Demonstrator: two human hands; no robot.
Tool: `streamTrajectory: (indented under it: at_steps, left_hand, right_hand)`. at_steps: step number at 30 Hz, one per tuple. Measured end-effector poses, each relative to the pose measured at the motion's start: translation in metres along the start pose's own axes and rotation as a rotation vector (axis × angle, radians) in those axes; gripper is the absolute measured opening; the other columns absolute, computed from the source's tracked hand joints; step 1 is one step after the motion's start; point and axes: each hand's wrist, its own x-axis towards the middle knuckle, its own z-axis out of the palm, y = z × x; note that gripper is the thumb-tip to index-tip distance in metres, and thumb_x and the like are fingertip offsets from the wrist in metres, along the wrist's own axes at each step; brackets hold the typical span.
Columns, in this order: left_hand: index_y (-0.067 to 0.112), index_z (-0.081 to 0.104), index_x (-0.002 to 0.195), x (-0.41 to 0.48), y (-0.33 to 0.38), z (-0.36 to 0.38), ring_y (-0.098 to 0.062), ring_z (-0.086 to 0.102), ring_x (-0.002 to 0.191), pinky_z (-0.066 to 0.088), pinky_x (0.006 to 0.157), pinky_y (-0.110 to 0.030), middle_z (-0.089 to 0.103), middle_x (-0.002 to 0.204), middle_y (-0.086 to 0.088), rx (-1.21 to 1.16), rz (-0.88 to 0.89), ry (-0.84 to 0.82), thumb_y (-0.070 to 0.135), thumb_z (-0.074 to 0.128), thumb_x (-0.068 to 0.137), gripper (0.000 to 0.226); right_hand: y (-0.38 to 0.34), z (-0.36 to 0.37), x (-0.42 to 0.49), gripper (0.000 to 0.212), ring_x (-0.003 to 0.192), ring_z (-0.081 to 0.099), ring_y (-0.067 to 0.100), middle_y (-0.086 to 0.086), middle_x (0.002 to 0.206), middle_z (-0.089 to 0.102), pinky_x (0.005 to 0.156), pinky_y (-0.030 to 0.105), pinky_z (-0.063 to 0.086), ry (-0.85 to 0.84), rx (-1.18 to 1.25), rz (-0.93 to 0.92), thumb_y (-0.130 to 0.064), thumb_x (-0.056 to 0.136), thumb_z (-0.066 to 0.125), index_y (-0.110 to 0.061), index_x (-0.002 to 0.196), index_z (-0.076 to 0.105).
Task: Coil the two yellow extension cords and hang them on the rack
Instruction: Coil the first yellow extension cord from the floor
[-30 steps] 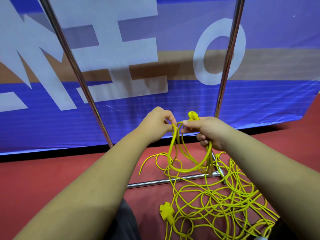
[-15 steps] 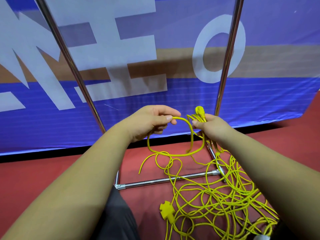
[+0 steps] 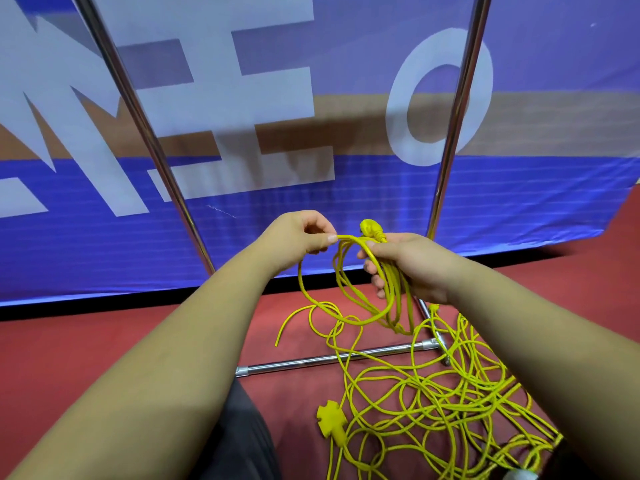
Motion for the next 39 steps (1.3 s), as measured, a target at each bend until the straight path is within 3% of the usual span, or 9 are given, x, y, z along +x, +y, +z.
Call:
streamTrajectory:
  at_steps: [4,8,15,21,24,30,33,36,39]
  left_hand:
    - [0.017,0.077,0.09,0.002,0.005,0.008,-0.014,0.063,0.073,0.058,0.077,-0.039,0.073,0.087,-0.015,-0.008,0.056,-0.03,0.018,0.081,0.089,0.005]
    - [0.019,0.076,0.095,0.007,0.009,0.017,-0.012,0.066,0.077,0.059,0.081,-0.036,0.072,0.084,-0.003,-0.077,0.065,-0.034,0.018,0.082,0.089,0.008]
    - [0.017,0.068,0.102,0.013,0.001,0.029,-0.019,0.075,0.085,0.06,0.089,-0.052,0.07,0.088,0.0,0.087,-0.07,-0.083,0.017,0.079,0.092,0.015]
    - [0.03,0.061,0.107,0.005,0.031,0.036,-0.013,0.064,0.089,0.055,0.083,-0.03,0.068,0.102,0.009,0.139,0.257,-0.05,0.029,0.084,0.086,0.032]
    - [0.033,0.06,0.105,0.003,0.037,0.046,-0.01,0.066,0.091,0.056,0.082,-0.032,0.07,0.098,0.011,0.228,0.296,-0.058,0.033,0.081,0.089,0.027]
    - [0.023,0.06,0.091,0.011,0.039,0.043,-0.004,0.067,0.069,0.056,0.067,-0.032,0.069,0.08,0.005,0.228,0.268,0.105,0.022,0.07,0.096,0.011]
    - [0.023,0.057,0.09,0.016,0.039,0.043,-0.01,0.073,0.072,0.062,0.069,-0.041,0.068,0.084,0.001,0.132,0.224,0.221,0.017,0.065,0.097,0.012]
    - [0.023,0.056,0.09,0.025,0.031,0.04,-0.011,0.075,0.072,0.063,0.069,-0.047,0.067,0.088,-0.001,0.034,0.118,0.356,0.015,0.061,0.099,0.012]
    - [0.023,0.055,0.09,0.03,0.021,0.04,-0.016,0.075,0.074,0.062,0.063,-0.046,0.066,0.09,-0.001,-0.029,0.035,0.446,0.016,0.059,0.1,0.013]
  right_hand:
    - [-0.005,0.0,-0.005,0.034,0.056,0.057,0.021,0.006,0.074,0.061,0.06,0.038,0.055,0.036,0.023,-0.021,-0.043,0.108,0.057,-0.01,0.102,0.065]
    - [-0.013,-0.003,-0.013,0.026,0.051,0.053,0.018,0.003,0.07,0.059,0.049,0.033,0.053,0.063,0.029,-0.039,-0.039,0.105,0.063,-0.013,0.098,0.064]
    - [-0.023,-0.011,-0.021,0.023,0.05,0.054,0.018,0.005,0.07,0.059,0.046,0.032,0.052,0.108,0.058,-0.085,-0.033,0.104,0.066,-0.011,0.098,0.065]
    - [-0.022,-0.017,-0.019,0.029,0.052,0.055,0.018,0.005,0.074,0.063,0.047,0.031,0.051,0.142,0.051,-0.104,-0.037,0.105,0.065,-0.008,0.105,0.066]
    - [-0.02,-0.015,-0.018,0.03,0.051,0.054,0.016,0.005,0.073,0.063,0.045,0.029,0.049,0.145,0.054,-0.099,-0.036,0.105,0.064,-0.006,0.105,0.066]
    - [-0.02,-0.006,-0.017,0.032,0.052,0.06,0.016,0.007,0.067,0.063,0.049,0.028,0.055,0.161,0.067,-0.059,-0.036,0.108,0.061,-0.006,0.098,0.066]
    - [-0.023,-0.009,-0.016,0.036,0.066,0.075,0.026,0.011,0.072,0.07,0.066,0.037,0.066,0.143,0.032,-0.058,-0.037,0.109,0.058,-0.003,0.101,0.065]
    - [-0.026,-0.014,-0.017,0.04,0.078,0.08,0.032,0.015,0.079,0.074,0.088,0.045,0.065,0.093,-0.086,-0.04,-0.037,0.111,0.054,0.0,0.101,0.064]
    - [-0.03,-0.013,-0.019,0.039,0.076,0.079,0.027,0.014,0.077,0.074,0.079,0.04,0.067,0.098,-0.149,-0.048,-0.035,0.112,0.053,0.0,0.099,0.064]
